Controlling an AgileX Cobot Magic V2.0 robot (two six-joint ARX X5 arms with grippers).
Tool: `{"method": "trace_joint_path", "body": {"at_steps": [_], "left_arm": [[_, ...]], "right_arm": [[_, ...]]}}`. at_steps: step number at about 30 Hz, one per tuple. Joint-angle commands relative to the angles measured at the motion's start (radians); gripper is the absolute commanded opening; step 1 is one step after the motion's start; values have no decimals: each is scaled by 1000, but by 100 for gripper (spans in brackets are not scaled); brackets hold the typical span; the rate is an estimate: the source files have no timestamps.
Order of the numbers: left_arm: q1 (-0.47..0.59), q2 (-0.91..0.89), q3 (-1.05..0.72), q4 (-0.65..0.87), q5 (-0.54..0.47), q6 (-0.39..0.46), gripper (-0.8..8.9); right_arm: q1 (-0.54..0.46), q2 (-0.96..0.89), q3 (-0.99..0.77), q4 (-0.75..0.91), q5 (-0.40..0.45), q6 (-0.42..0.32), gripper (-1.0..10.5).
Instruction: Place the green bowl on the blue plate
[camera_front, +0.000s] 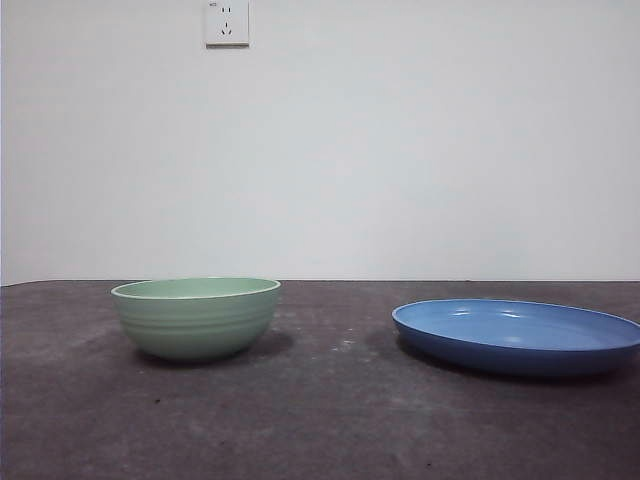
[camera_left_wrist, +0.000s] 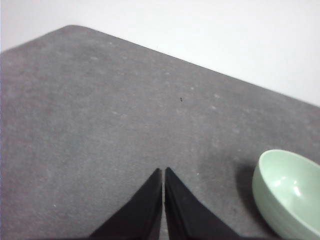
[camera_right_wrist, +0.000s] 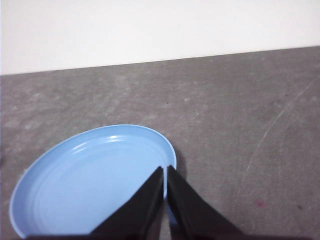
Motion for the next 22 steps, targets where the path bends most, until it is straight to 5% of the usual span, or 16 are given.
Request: {"method": "trace_joint_path", "body": {"at_steps": [1, 12, 22], "left_arm": [[3, -2, -18, -8, 0, -93, 9], [3, 11, 134, -63, 70, -172, 10], [3, 166, 396, -197, 127, -80, 10]], "right_arm": [[-1, -3, -4, 10, -7, 75, 6], [-1, -2, 106, 13, -23, 151, 6], [-1, 37, 354, -109, -24, 137, 6]]}}
